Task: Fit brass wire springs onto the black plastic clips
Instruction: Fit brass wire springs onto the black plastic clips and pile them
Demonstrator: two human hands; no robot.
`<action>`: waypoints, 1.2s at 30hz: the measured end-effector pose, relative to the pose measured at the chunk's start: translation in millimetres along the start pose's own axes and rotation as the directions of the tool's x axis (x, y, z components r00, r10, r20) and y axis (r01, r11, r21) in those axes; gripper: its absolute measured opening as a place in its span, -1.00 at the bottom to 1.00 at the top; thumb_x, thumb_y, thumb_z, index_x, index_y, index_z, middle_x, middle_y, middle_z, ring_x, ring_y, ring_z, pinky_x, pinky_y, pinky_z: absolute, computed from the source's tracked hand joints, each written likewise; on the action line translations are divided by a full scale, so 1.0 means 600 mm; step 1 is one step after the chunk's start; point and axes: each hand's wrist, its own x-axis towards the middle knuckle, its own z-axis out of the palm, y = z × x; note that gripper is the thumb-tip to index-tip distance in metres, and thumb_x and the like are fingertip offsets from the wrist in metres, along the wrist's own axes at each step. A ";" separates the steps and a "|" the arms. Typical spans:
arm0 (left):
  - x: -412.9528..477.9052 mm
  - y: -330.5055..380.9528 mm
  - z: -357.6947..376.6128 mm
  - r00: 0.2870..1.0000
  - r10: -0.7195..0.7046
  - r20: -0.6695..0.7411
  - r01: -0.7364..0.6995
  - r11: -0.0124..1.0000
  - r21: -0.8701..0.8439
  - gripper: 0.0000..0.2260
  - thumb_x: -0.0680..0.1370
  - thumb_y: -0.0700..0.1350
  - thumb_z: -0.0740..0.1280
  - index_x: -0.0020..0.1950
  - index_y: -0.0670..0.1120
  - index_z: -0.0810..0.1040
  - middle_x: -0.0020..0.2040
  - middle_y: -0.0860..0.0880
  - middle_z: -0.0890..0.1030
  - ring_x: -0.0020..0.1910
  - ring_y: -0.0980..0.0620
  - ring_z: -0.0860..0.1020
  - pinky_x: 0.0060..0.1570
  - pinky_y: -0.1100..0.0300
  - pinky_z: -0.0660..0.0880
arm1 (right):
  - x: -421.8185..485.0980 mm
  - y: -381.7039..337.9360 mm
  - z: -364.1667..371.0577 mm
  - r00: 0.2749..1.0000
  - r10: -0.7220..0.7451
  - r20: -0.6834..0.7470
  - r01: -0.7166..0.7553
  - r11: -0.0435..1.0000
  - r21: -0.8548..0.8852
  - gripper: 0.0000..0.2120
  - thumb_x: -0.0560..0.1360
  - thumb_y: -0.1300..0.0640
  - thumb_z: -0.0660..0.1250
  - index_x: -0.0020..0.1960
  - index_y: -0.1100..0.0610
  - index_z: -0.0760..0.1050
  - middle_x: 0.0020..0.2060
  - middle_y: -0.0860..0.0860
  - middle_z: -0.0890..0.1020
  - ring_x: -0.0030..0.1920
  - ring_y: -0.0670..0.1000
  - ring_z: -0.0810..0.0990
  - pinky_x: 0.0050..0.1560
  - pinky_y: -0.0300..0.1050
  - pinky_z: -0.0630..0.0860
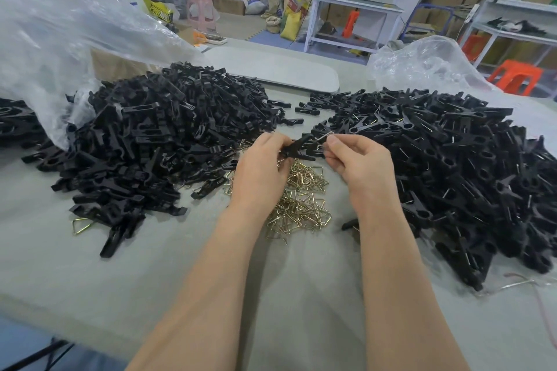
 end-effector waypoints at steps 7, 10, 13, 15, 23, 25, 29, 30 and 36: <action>-0.001 0.003 0.001 1.000 0.025 0.001 -0.025 0.999 0.023 -0.81 0.52 -0.18 0.37 0.12 -0.01 0.55 0.07 0.10 0.53 -0.02 0.07 0.57 -0.04 0.11 0.50 | -0.003 0.003 0.011 1.000 -0.001 -0.026 -0.003 0.989 -0.145 -0.89 0.43 0.18 0.46 -0.26 0.05 0.60 -0.32 0.01 0.68 -0.17 0.00 0.65 0.06 -0.09 0.56; -0.003 0.007 0.000 0.999 0.043 0.001 -0.043 0.999 0.031 -0.82 0.52 -0.16 0.37 0.11 -0.02 0.55 0.06 0.10 0.52 -0.04 0.04 0.56 -0.07 0.08 0.49 | -0.008 0.007 0.020 0.997 -0.020 -0.080 0.003 0.978 -0.210 -0.86 0.42 0.14 0.47 -0.30 0.01 0.59 -0.38 -0.05 0.63 -0.29 -0.09 0.57 -0.10 -0.17 0.52; -0.002 0.008 -0.002 0.998 0.056 0.010 -0.056 0.998 0.027 -0.82 0.52 -0.16 0.36 0.11 -0.03 0.55 0.07 0.08 0.52 -0.04 0.03 0.55 -0.06 0.06 0.49 | -0.009 0.008 0.021 0.993 -0.034 -0.114 0.004 0.966 -0.257 -0.85 0.41 0.12 0.46 -0.32 -0.01 0.59 -0.41 -0.06 0.61 -0.31 -0.10 0.53 -0.15 -0.17 0.49; -0.003 0.009 -0.002 0.998 0.061 0.023 -0.062 0.998 0.030 -0.81 0.52 -0.17 0.36 0.13 -0.04 0.55 0.07 0.06 0.53 -0.05 0.00 0.54 -0.06 0.05 0.49 | -0.010 0.008 0.025 0.993 -0.042 -0.110 0.009 0.959 -0.283 -0.82 0.41 0.12 0.46 -0.35 -0.02 0.58 -0.44 -0.06 0.59 -0.34 -0.10 0.51 -0.18 -0.17 0.47; 0.002 0.009 -0.028 0.974 0.055 0.221 0.010 0.959 -0.282 -0.81 0.46 -0.19 0.46 -0.09 0.10 0.56 -0.14 0.14 0.55 -0.17 0.18 0.56 -0.08 0.24 0.52 | -0.001 -0.006 -0.014 0.878 0.340 0.338 -0.362 0.932 0.004 -0.93 0.48 0.11 0.36 -0.13 0.10 0.54 -0.20 0.01 0.63 -0.20 -0.05 0.60 -0.13 -0.19 0.47; 0.001 0.015 -0.036 0.953 0.064 0.295 0.057 0.922 -0.384 -0.76 0.44 -0.20 0.47 -0.11 0.15 0.54 -0.21 0.15 0.55 -0.21 0.14 0.56 -0.13 0.19 0.55 | 0.000 -0.005 -0.023 0.807 0.381 0.451 -0.469 0.878 0.097 -0.84 0.42 0.03 0.37 -0.15 0.13 0.52 -0.17 0.06 0.63 -0.24 -0.05 0.59 -0.12 -0.15 0.46; -0.001 0.022 -0.039 0.944 0.101 0.313 0.046 0.902 -0.428 -0.79 0.42 -0.19 0.49 -0.09 0.10 0.57 -0.21 0.09 0.58 -0.12 0.06 0.57 0.04 0.11 0.53 | -0.003 0.002 -0.022 0.743 0.381 0.550 -0.508 0.856 0.093 -0.55 0.28 -0.17 0.36 -0.05 0.18 0.57 -0.15 0.09 0.63 -0.31 -0.06 0.56 -0.18 -0.16 0.46; -0.001 0.022 -0.040 0.945 0.102 0.311 0.044 0.902 -0.429 -0.81 0.42 -0.18 0.49 -0.08 0.09 0.58 -0.18 0.08 0.59 -0.09 0.08 0.57 0.06 0.14 0.51 | -0.003 0.004 -0.021 0.710 0.399 0.580 -0.521 0.852 0.051 -0.43 0.25 -0.24 0.35 0.04 0.20 0.54 -0.18 0.07 0.61 -0.32 -0.06 0.55 -0.20 -0.17 0.47; 0.000 0.027 -0.042 0.955 0.168 0.244 -0.055 0.911 -0.410 -0.83 0.44 -0.11 0.47 -0.09 0.13 0.56 -0.05 0.11 0.58 -0.04 0.32 0.48 0.02 0.50 0.31 | -0.003 0.014 -0.010 0.648 0.297 0.701 -0.524 0.842 0.128 -0.52 0.24 -0.27 0.41 -0.18 0.15 0.64 -0.51 -0.04 0.53 -0.54 -0.12 0.50 -0.53 -0.32 0.43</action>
